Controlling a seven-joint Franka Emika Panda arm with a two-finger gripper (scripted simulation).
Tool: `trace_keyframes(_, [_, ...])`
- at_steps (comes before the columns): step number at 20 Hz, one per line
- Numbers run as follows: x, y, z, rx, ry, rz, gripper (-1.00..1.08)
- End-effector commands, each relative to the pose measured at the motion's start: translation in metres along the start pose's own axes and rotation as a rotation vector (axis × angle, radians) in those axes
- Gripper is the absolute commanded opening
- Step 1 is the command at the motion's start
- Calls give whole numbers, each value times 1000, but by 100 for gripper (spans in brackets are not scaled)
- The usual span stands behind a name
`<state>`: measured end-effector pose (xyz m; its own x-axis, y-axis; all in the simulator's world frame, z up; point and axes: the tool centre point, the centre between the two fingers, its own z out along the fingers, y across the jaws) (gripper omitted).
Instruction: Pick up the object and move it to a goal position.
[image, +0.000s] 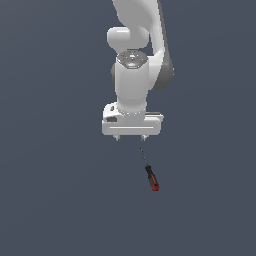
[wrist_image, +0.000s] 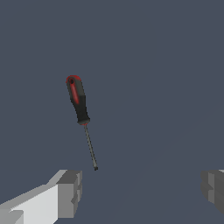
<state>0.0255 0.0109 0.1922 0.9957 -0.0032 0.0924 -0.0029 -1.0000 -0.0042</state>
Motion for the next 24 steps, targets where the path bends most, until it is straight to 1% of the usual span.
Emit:
trace_keyframes(1, [0,0,0,0,0,0,100])
trace_keyframes(9, [-8,5,14,-5,-25,12,100])
trace_keyframes(14, [-8,5,15,-5,-27,12,100])
trace_keyframes(19, [-4,0,23,-6,-32,-10,100])
trace_keyframes(24, [4,-13,40,-7,-42,-59,100])
